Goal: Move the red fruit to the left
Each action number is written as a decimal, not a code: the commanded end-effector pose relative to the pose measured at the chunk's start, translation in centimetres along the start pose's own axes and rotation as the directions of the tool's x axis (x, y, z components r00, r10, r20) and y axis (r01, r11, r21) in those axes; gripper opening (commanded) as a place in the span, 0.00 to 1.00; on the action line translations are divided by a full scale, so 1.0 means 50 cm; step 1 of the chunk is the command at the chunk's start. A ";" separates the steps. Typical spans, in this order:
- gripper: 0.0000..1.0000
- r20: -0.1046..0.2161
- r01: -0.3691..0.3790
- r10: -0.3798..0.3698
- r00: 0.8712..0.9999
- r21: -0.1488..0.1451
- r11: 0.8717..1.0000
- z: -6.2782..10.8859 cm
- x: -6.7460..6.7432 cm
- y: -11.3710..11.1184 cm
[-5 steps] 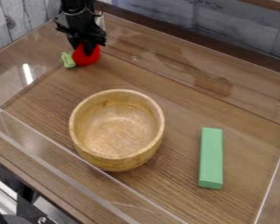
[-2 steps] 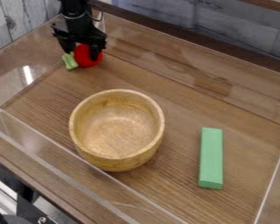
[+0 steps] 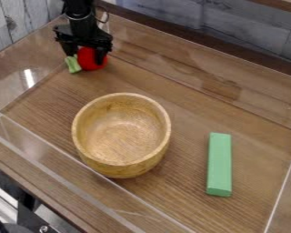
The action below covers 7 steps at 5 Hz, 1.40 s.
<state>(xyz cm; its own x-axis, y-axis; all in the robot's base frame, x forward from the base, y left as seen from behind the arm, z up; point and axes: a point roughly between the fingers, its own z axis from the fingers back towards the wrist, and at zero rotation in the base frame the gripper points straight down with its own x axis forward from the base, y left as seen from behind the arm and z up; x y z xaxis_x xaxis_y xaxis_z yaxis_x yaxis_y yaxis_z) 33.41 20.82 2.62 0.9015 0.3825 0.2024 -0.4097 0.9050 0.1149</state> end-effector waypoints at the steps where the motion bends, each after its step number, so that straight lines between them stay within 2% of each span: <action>1: 1.00 -0.019 -0.056 0.056 0.998 0.020 0.998 0.024 0.005 0.008; 3: 1.00 -0.049 -0.141 0.142 0.989 0.024 0.990 0.024 -0.017 0.008; 5: 1.00 -0.055 -0.184 0.183 0.982 -0.010 0.983 0.077 -0.002 -0.020; 6: 1.00 -0.055 -0.214 0.212 0.976 -0.036 0.976 0.123 0.003 -0.003; 7: 1.00 -0.066 -0.258 0.256 0.964 -0.026 0.966 0.130 0.000 0.034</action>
<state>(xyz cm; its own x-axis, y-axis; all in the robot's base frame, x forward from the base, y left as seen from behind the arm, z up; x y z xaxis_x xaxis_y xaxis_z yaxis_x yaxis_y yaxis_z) 30.97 20.49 5.95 0.7819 0.6197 0.0680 -0.6228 0.7814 0.0397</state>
